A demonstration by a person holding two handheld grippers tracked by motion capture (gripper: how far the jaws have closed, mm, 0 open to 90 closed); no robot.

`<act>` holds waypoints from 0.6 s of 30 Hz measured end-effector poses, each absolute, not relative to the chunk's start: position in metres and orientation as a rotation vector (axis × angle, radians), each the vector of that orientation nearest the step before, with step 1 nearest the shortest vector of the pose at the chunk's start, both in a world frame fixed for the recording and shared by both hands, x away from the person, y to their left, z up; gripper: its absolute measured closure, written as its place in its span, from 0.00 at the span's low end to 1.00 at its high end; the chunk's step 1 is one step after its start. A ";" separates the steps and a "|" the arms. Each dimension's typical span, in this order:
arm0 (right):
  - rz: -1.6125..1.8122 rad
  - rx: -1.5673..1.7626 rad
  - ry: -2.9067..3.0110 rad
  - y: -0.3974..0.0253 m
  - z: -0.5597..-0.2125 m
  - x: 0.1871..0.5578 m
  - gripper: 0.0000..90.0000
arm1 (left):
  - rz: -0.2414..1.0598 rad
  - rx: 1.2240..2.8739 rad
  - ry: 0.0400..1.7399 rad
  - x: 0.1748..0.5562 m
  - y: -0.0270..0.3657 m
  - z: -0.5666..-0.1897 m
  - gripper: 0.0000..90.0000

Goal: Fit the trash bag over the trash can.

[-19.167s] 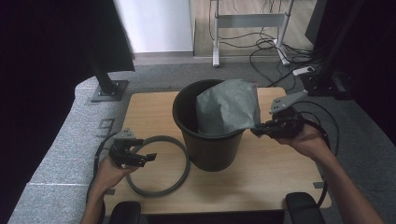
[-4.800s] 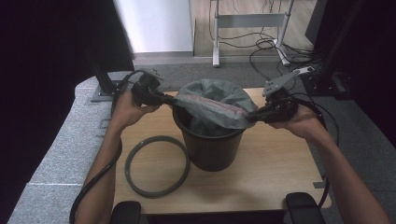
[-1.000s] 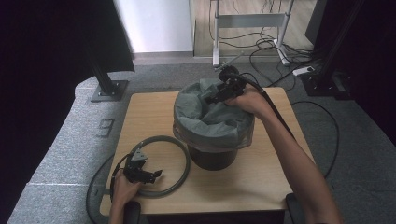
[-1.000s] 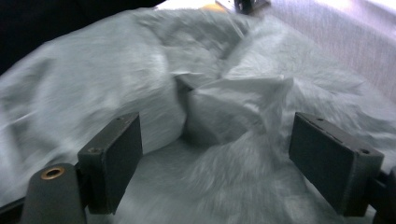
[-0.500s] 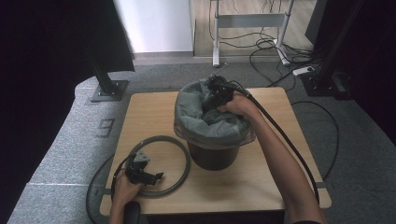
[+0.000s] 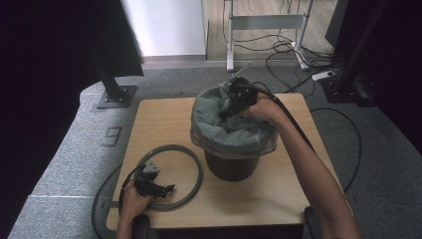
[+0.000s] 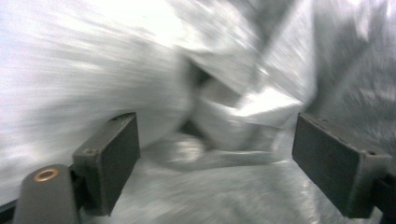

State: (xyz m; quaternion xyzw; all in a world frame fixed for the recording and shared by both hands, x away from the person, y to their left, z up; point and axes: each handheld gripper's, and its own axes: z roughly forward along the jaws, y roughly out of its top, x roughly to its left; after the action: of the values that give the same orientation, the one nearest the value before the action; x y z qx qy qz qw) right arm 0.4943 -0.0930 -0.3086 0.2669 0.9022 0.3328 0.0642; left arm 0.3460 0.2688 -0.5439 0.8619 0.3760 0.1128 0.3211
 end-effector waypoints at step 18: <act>1.015 0.775 2.708 -0.031 -0.345 0.493 0.05 | 0.302 2.249 0.972 0.346 0.270 -0.543 0.00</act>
State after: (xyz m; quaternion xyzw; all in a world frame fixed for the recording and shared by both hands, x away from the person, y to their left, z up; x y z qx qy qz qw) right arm 0.4927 -0.0311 -0.3450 0.2580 0.9020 0.3381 0.0736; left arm 0.3460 0.2697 -0.5425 0.8600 0.3718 0.1155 0.3300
